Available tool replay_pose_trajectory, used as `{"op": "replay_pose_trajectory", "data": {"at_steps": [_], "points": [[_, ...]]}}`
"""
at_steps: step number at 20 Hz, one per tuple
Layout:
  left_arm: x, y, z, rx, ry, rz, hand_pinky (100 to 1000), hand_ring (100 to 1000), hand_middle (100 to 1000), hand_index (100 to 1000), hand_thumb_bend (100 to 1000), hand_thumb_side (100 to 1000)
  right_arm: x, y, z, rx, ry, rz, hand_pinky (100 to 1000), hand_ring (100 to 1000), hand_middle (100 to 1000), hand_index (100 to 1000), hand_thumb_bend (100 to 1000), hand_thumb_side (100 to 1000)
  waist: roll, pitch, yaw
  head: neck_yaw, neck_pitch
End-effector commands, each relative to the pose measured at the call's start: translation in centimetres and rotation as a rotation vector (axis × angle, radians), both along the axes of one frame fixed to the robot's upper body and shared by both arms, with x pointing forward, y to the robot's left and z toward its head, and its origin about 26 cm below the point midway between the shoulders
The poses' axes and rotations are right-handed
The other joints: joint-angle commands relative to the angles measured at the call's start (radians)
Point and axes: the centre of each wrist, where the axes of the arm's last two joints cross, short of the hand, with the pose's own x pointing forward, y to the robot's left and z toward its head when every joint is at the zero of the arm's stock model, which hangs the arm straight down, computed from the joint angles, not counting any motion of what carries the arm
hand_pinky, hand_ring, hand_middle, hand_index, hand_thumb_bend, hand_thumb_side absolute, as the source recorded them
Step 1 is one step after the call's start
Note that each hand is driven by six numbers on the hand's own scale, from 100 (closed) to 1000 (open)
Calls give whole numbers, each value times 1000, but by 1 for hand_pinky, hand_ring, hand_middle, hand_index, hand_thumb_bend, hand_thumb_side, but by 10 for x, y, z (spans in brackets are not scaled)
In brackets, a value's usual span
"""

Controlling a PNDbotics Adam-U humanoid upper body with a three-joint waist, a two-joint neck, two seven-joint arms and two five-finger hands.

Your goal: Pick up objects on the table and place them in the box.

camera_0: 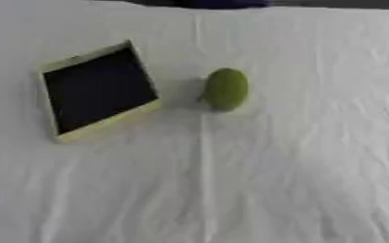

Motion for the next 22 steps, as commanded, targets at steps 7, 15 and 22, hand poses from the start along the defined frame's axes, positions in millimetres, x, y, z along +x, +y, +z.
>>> {"op": "replay_pose_trajectory", "data": {"at_steps": [7, 15, 22], "points": [[-4, 1, 9, 26, -30, 3, 753, 755, 609, 714, 166, 540, -6, 1, 11, -15, -32, 9, 796, 814, 836, 866, 171, 460, 1, -19, -1, -2, 3], [-4, 1, 9, 27, -29, 2, 753, 756, 609, 714, 167, 539, -5, 6, 17, -63, -27, 20, 797, 818, 841, 869, 189, 471, 0, -21, -1, -3, 3], [-3, -3, 9, 38, -20, -23, 752, 757, 609, 713, 164, 542, -4, 30, 31, -295, -59, 70, 799, 839, 861, 881, 293, 520, -7, -25, 17, -33, 6]]}}
